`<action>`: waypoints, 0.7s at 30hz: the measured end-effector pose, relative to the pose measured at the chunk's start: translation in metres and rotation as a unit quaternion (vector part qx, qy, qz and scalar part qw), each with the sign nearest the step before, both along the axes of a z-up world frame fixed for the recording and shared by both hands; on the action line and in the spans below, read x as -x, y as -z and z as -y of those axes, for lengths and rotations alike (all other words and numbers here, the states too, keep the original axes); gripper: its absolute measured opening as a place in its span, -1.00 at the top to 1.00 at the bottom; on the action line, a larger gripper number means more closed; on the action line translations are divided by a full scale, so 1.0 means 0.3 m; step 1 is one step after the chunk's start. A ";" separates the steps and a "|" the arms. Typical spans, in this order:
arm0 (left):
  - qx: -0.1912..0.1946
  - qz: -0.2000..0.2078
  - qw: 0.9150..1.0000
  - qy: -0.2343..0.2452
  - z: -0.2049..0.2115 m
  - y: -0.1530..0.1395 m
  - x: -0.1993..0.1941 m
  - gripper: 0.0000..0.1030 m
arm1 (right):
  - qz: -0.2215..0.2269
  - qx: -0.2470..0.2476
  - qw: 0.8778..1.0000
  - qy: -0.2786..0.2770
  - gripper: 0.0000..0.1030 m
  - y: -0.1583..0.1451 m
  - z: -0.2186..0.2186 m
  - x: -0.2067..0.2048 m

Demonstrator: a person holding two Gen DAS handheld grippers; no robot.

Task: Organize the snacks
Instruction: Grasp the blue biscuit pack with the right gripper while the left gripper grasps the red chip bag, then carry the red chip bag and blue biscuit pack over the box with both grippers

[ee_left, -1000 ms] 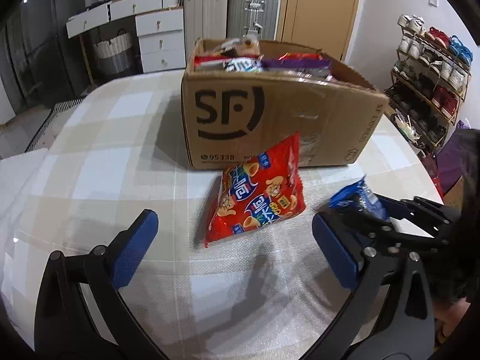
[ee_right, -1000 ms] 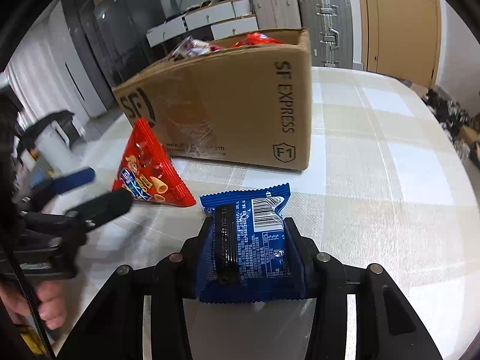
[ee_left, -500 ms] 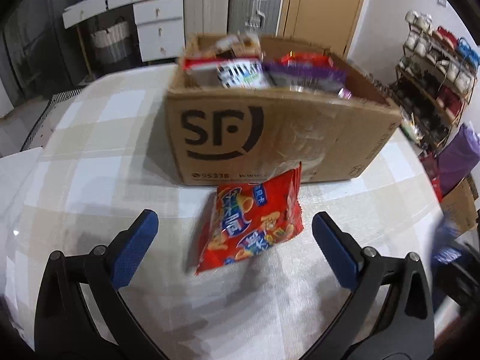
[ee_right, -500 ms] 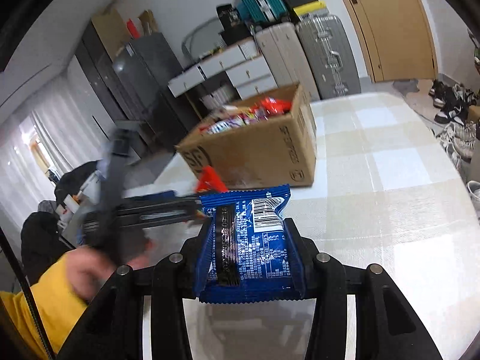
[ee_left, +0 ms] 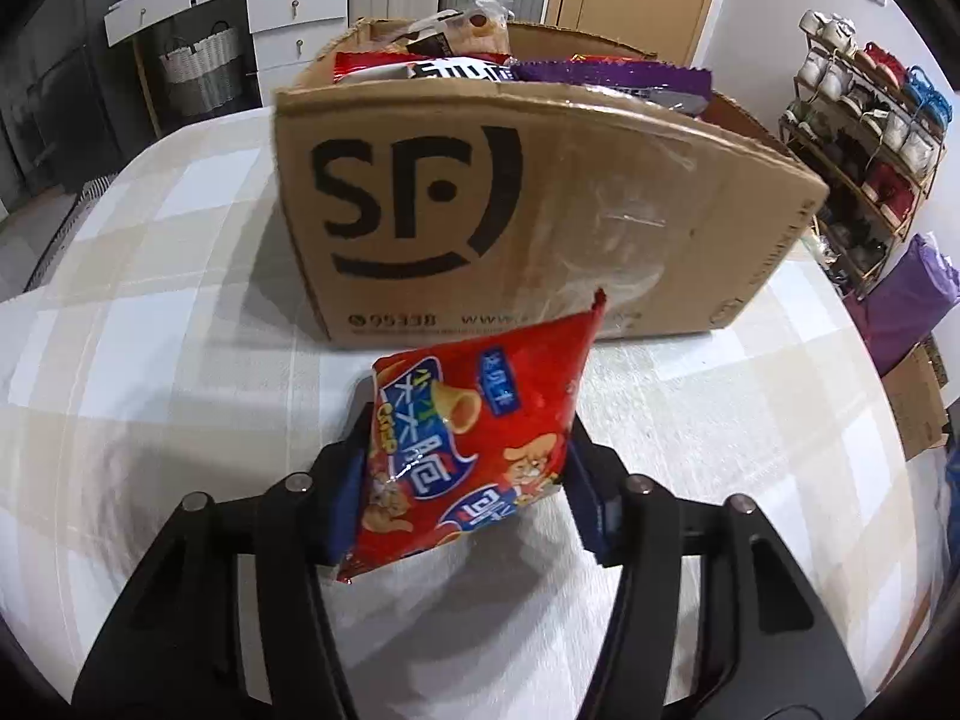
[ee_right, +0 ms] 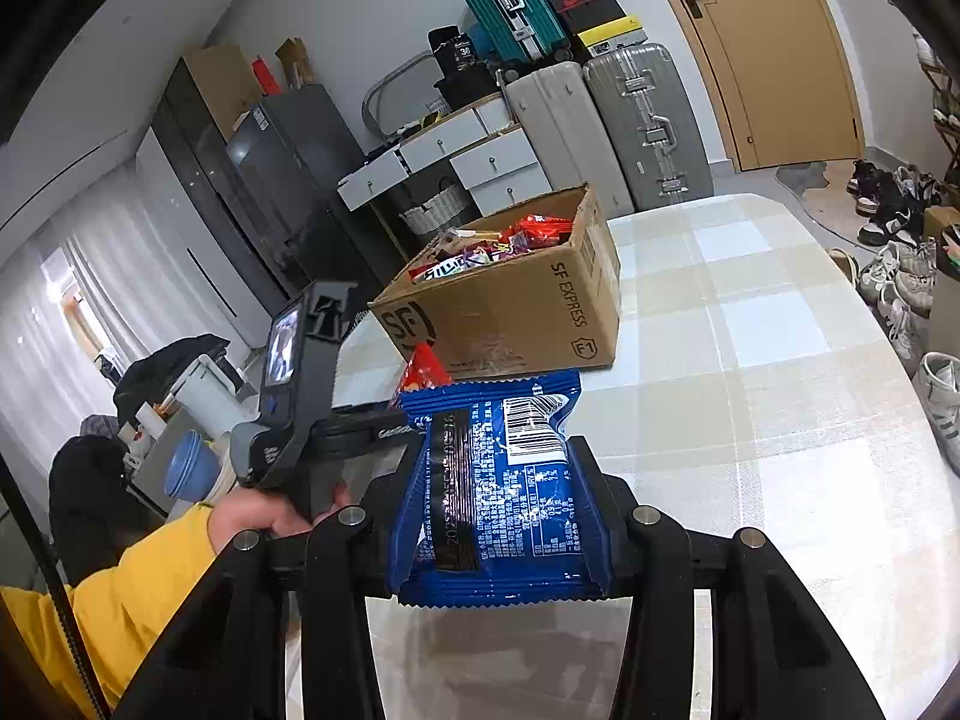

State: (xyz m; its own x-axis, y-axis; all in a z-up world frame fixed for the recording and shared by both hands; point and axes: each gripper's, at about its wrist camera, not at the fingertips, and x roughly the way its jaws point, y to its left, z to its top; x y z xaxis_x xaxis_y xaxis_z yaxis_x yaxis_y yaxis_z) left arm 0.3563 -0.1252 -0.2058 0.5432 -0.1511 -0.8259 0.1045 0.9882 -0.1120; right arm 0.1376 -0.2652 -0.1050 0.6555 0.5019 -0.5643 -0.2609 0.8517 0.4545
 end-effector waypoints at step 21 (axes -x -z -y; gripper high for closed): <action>0.067 0.057 0.996 0.033 -0.217 -0.270 0.373 0.04 | 0.033 -0.011 0.999 -0.038 0.13 -0.151 -0.142 0.136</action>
State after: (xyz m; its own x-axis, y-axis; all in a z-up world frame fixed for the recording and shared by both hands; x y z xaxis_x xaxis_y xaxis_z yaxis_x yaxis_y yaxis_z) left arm 0.2443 -0.0601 -0.1249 0.6176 -0.2942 -0.7294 0.1892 0.9558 -0.2252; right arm 0.0967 -0.2226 -0.0596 0.6500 0.5643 -0.5090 -0.3549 0.8177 0.4532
